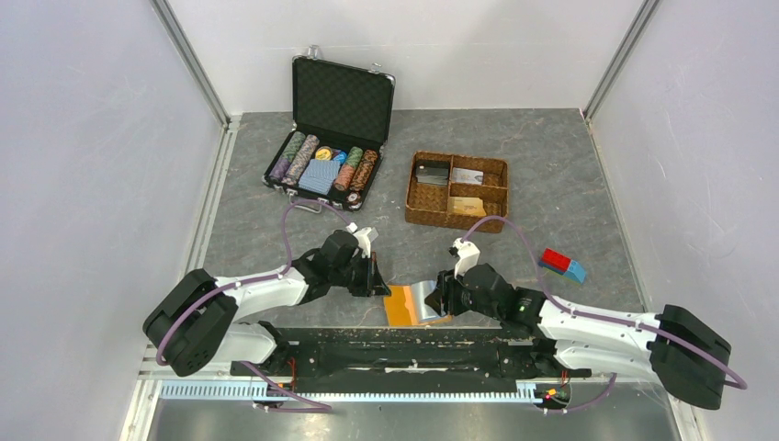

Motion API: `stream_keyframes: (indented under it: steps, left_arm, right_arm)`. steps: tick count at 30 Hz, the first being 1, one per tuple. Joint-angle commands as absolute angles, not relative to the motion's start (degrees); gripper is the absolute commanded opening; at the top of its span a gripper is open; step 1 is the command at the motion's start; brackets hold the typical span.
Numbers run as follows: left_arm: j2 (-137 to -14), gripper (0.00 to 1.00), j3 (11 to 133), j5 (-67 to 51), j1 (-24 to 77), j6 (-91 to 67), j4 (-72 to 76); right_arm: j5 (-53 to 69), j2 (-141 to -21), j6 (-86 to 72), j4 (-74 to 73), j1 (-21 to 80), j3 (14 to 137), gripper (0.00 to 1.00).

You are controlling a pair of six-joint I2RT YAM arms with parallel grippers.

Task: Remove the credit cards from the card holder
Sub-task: Remove the credit card from the card holder.

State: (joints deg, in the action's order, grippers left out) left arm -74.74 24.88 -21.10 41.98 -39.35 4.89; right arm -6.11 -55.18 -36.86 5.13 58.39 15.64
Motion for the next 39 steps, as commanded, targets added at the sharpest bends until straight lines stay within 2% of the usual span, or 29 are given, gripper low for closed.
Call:
stream_keyframes:
  steps: [1, 11, 17, 30, 34, 36, 39]
  left_arm:
    - [-74.1, 0.02, 24.7, -21.7, 42.2, -40.7, 6.1]
    - [-73.7, 0.02, 24.7, -21.9, 42.2, -41.0, 6.1]
    - [-74.5, 0.02, 24.6, -21.9, 42.3, -41.4, 6.8]
    - [-74.4, 0.02, 24.3, -21.7, 42.3, -41.8, 7.1]
    - [-74.3, 0.03, 24.3, -21.6, 42.3, -42.4, 7.2]
    - [-74.2, 0.06, 24.2, -21.4, 42.3, -42.8, 7.3]
    - [-73.9, 0.22, 24.3, -21.5, 42.3, -44.3, 7.5]
  right_arm:
    - [-6.6, -56.7, -36.7, 6.9, 58.9, 17.7, 0.49]
    - [-6.1, -60.1, -37.1, 8.4, 59.7, 17.7, 0.49]
    - [-4.0, -59.6, -37.6, 12.5, 60.7, 17.3, 0.39]
    - [0.7, -61.2, -38.8, 21.1, 61.4, 16.4, 0.39]
    - [3.3, -63.1, -38.8, 23.5, 61.8, 16.7, 0.45]
    - [4.3, -64.2, -38.9, 24.7, 62.0, 16.5, 0.46]
    - [4.5, -65.3, -39.6, 26.2, 62.1, 15.9, 0.45]
